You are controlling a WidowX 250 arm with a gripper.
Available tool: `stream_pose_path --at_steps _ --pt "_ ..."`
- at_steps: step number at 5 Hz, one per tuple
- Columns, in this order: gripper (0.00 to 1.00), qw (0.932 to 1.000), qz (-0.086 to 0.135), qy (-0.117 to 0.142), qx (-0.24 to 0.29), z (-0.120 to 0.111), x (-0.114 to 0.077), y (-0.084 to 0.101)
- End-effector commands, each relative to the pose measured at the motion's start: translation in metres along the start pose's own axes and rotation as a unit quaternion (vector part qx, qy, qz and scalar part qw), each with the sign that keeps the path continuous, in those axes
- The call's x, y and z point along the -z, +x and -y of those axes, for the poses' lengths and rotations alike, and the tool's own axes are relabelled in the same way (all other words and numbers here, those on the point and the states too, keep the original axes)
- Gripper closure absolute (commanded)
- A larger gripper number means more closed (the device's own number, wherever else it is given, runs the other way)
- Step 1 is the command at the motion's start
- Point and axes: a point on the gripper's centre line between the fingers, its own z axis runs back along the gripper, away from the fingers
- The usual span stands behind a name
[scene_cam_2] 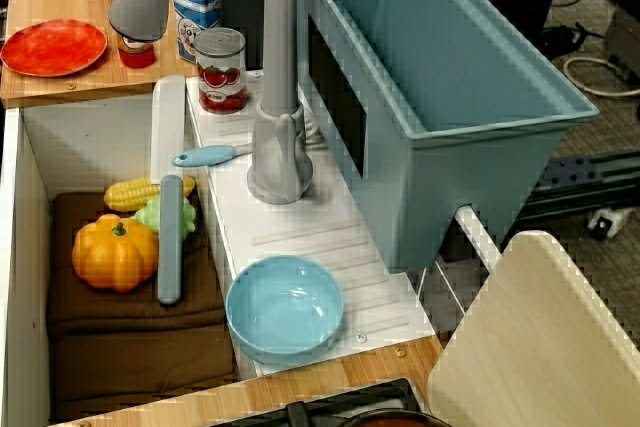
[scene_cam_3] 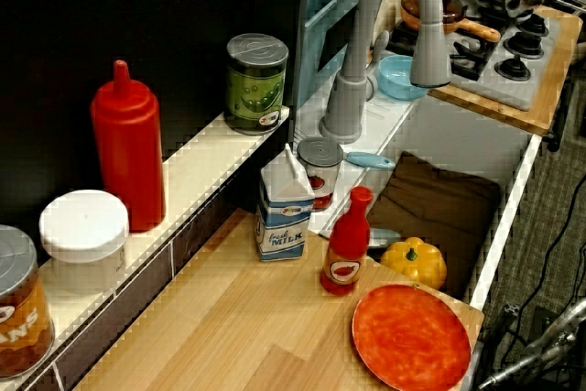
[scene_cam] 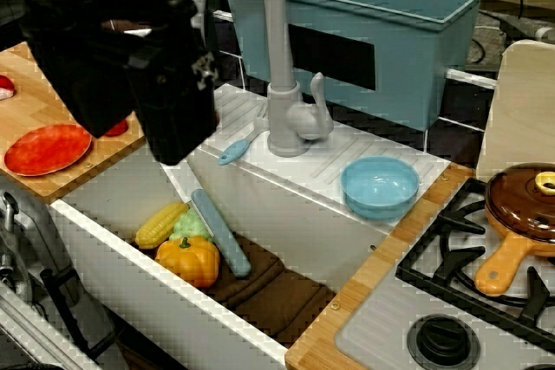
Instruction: Lift bowl
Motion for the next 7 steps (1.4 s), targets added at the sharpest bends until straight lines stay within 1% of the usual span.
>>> stream_pose_path --at_steps 1,2,3,4,5,6,7 --pt "0.00 1.0000 0.000 0.000 0.000 0.000 0.000 0.000" --pt "0.00 0.9997 -0.007 0.022 -0.007 0.001 0.033 0.022" --pt "0.00 0.9992 -0.012 0.034 -0.016 -0.001 0.058 0.040" --pt "0.00 0.9982 -0.022 0.047 -0.032 -0.007 0.081 0.064" --pt "0.00 0.9975 -0.029 0.052 -0.038 -0.010 0.103 0.085" --pt "0.00 0.9969 -0.041 0.059 -0.033 -0.009 0.127 0.107" --pt "0.00 0.9972 -0.047 0.051 -0.027 -0.008 0.134 0.127"
